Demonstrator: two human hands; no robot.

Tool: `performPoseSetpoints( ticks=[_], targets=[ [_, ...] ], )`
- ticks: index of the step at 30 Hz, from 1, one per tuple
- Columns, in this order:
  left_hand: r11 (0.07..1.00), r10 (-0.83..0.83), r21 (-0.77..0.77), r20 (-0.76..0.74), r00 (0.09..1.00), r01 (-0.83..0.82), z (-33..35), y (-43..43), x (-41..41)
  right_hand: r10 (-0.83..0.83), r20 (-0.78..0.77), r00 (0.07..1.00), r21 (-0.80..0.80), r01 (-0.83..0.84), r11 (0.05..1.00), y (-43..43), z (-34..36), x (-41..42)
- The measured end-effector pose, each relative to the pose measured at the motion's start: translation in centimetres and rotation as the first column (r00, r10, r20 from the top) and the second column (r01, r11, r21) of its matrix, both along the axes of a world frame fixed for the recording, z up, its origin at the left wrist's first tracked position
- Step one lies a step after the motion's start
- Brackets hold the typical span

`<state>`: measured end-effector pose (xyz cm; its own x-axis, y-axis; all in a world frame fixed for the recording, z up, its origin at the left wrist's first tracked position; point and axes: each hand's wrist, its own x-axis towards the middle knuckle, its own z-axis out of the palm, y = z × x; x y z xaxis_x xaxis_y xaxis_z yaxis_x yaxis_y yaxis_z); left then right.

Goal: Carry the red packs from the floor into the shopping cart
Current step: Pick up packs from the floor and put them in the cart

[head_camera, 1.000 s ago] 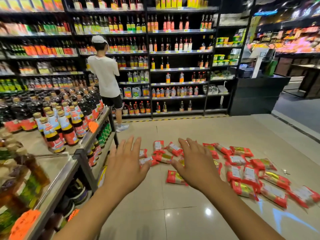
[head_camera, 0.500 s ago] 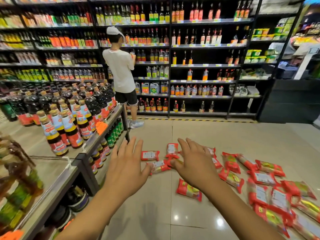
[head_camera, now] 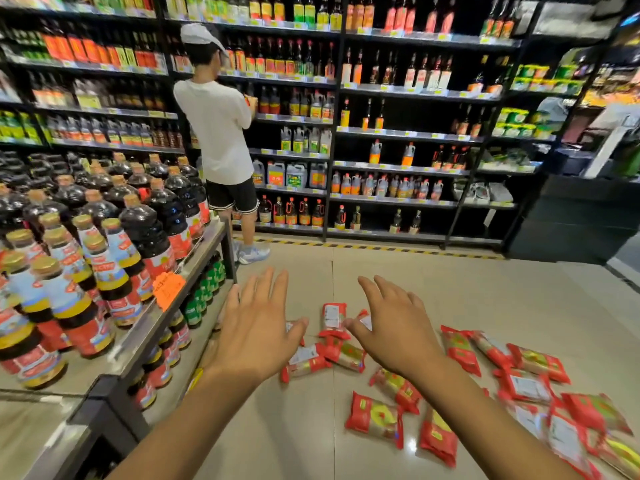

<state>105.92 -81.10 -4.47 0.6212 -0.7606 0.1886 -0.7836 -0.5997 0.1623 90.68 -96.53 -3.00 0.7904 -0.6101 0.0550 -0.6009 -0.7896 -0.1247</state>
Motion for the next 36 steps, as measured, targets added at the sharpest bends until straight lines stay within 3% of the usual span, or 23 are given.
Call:
performPoseSetpoints(
  ticks=[4,11,21,26,36],
  targets=[
    [0.998,-0.010,0.061,-0.056,0.998,0.013,-1.5,-3.0,4.8,-0.021,-0.018,1.000,0.025,0.021,0.999,-2.9,-1.0,3.9],
    [0.995,-0.075,0.072,0.005,0.997,0.074,-3.2,-10.3,10.5,-0.059,-0.041,0.997,0.054,0.061,0.997,-10.3,-3.2,9.3],
    [0.981,-0.043,0.188,0.006,0.999,0.041,-7.8,-24.6,19.2,-0.061,-0.071,0.996,0.145,0.071,0.987,-26.4,-9.1,19.1],
    [0.978,-0.029,0.205,-0.049,0.998,0.038,-11.0,-32.2,22.9,-0.038,-0.088,0.995,0.205,0.056,0.977,-34.0,-12.7,23.3],
    [0.915,-0.039,0.387,-0.196,0.980,0.114,-21.7,-42.5,27.4,-0.037,-0.223,0.974,0.311,0.107,0.944,-44.6,-23.6,27.6]
  ],
)
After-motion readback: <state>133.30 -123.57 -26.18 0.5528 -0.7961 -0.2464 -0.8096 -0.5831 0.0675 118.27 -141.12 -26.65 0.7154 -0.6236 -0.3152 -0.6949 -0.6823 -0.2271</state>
